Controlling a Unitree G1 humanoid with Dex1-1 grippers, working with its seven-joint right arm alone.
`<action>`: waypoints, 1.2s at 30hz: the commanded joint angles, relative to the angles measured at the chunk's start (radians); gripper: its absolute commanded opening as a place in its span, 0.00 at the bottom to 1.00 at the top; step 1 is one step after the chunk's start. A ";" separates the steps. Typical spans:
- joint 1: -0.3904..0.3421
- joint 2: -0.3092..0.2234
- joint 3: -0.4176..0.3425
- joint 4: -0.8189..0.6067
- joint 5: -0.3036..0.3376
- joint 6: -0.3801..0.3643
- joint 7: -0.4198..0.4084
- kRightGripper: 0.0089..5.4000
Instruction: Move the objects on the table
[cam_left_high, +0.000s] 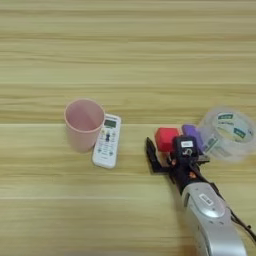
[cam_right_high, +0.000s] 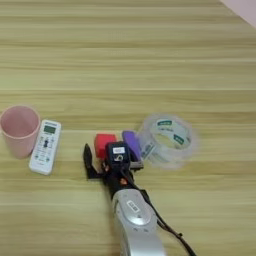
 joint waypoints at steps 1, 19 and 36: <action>-0.027 -0.009 -0.006 -0.036 0.001 -0.034 -0.005 0.95; -0.017 0.012 -0.009 -0.119 0.019 -0.141 -0.003 0.99; 0.112 0.058 0.159 -0.308 -0.036 -0.190 0.006 0.99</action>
